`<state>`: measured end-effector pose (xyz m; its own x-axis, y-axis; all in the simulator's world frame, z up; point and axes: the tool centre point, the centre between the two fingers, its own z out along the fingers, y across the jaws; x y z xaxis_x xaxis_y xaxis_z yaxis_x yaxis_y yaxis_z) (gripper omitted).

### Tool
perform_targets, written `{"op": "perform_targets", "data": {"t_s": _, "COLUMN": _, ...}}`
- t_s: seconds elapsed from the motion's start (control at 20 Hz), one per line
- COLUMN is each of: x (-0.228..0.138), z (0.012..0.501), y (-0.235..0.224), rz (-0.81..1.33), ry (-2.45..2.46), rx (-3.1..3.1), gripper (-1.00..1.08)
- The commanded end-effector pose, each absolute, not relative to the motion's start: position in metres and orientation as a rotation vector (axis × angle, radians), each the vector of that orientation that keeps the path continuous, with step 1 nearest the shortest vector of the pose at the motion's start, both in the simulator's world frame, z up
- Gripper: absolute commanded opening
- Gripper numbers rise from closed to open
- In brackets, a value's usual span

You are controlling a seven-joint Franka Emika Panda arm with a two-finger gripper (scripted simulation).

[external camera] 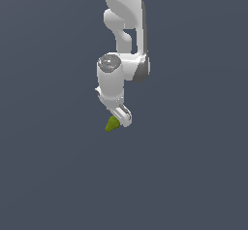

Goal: Pick up the object and move it to a goal position.

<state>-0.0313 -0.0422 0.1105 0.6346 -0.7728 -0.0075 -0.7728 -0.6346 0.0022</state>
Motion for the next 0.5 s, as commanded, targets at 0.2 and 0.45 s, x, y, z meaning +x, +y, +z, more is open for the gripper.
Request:
{"op": "perform_targets", "data": {"t_s": 0.2, "x": -0.036, "z": 0.100, "y": -0.051, "rz": 0.007, "ry": 1.597, "rx": -2.704, "gripper": 1.00}}
{"op": "perform_targets", "data": {"t_s": 0.45, "x": -0.039, "z": 0.095, "y": -0.056, "rz": 0.003, "ry": 1.722, "rx": -2.627, "gripper": 1.00}}
